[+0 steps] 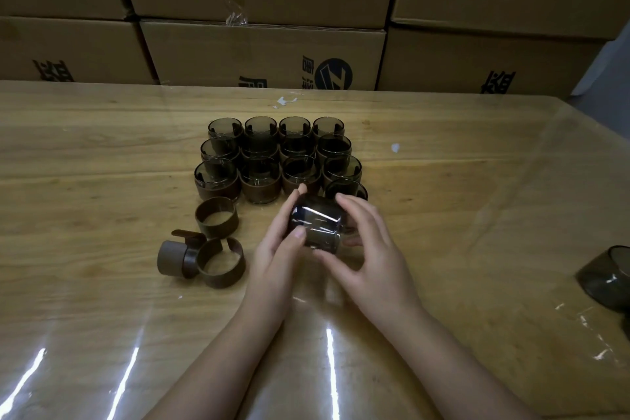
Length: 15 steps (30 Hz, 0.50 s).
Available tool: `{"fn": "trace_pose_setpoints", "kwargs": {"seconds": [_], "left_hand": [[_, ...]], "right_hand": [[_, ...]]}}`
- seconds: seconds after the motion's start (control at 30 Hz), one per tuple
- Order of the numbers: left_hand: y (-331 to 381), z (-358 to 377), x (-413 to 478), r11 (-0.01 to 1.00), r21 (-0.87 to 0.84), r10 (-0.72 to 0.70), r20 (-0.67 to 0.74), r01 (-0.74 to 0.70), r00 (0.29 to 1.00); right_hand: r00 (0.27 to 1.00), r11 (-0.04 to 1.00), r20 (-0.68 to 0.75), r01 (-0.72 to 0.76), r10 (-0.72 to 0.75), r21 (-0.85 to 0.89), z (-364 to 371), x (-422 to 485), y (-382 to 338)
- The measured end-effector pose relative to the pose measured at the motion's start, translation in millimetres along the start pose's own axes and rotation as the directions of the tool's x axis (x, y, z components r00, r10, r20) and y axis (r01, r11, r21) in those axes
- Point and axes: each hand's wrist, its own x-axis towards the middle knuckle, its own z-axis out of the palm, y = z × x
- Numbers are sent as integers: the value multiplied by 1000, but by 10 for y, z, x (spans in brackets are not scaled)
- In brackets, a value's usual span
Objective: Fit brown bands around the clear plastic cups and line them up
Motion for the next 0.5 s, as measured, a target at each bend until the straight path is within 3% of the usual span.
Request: {"fn": "trace_pose_setpoints", "kwargs": {"seconds": [0.17,0.23,0.37,0.5], "left_hand": [[-29,49,-49,992,120,29,84,-39,996],[-22,52,-43,991,132,25,93,-38,995],[-8,14,2,992,121,21,59,-28,998],[-3,-16,24,1000,16,8,-18,-8,1000]], "right_hand": [[968,969,-185,-129,169,210,-23,30,76],[960,951,-213,-116,181,285,-29,42,55],[996,971,-81,-14,34,237,-28,17,-9],[996,996,55,61,-65,68,-4,-5,-41]]}}
